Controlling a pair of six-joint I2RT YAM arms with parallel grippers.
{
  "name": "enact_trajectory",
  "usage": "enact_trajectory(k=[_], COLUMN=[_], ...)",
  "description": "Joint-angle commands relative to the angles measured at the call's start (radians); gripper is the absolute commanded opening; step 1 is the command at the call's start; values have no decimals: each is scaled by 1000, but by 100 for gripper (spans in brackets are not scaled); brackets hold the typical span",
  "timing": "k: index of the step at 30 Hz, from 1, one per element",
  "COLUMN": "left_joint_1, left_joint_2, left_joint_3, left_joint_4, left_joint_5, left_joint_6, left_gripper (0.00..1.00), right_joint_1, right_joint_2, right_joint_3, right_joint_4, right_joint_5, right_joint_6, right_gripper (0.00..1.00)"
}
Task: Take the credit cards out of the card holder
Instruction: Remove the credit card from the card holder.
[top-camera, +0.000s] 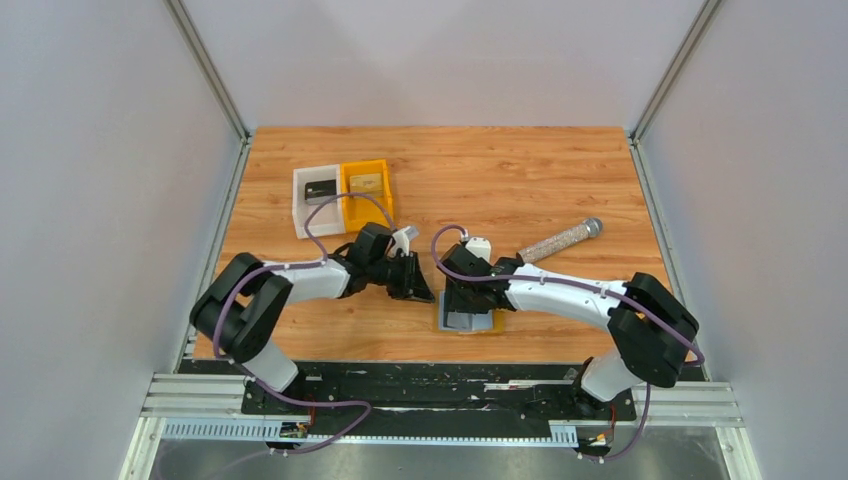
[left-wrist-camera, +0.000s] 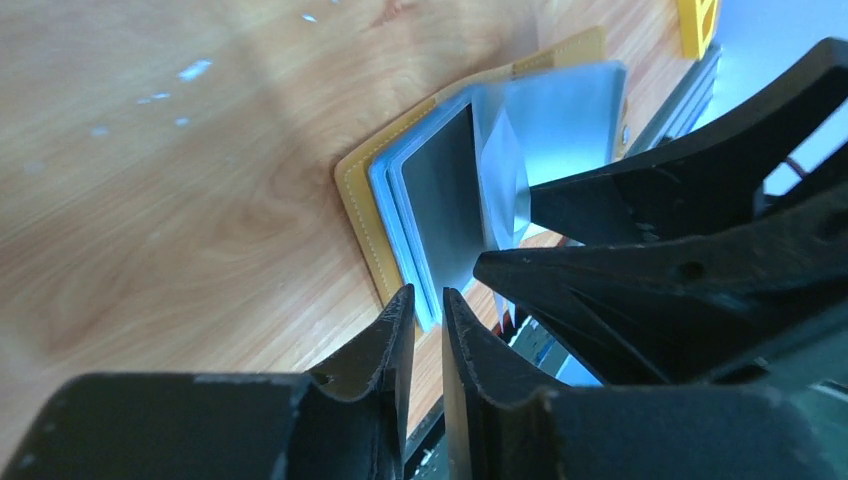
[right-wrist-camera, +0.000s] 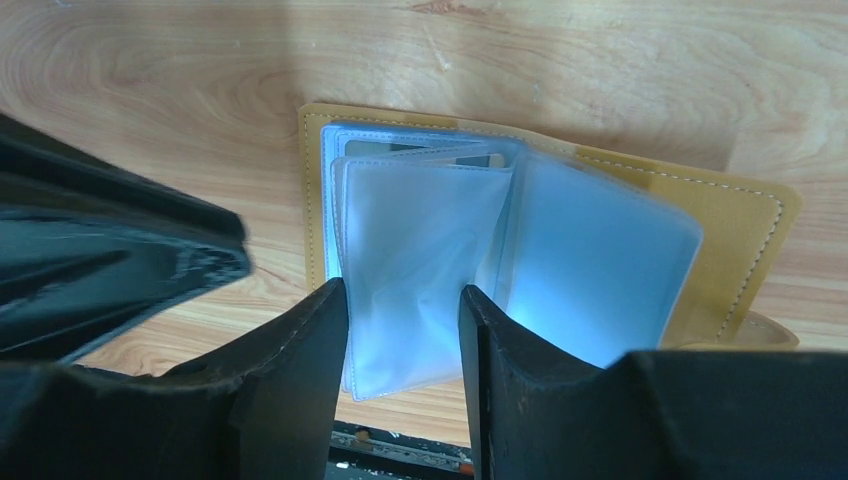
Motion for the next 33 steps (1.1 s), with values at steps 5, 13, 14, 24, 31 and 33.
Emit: enact_trajectory(k=[5,13,14,24,31,33], left_joint_1=[-76,-104,-107,-143,-190,-203], left_joint_2=[148,214,224,250,248,253], left_joint_3=[84,116,115,119,120,129], left_joint_4=[228,236,240,312,352,352], left_joint_5=[47,65,66,103,110,105], left_joint_6=[-101,-105,-108,-163,-196,-197], left_gripper=[19,19,19,19,19,20], right_joint_1=[-14,-20,-20,-22,-26,-26], right_joint_2=[-78,-95,-96,-154,-208,-241], right_joint_3=[-33,-51,-51,-48,-23,-17], right_joint_4=[61,72,73,59,-10,-28], right_joint_5=[-6,-11,-12,-15,2,7], right_joint_6=[-11,-12,-13,-28,-34,-40], right_gripper=[44,44,43,56,60,60])
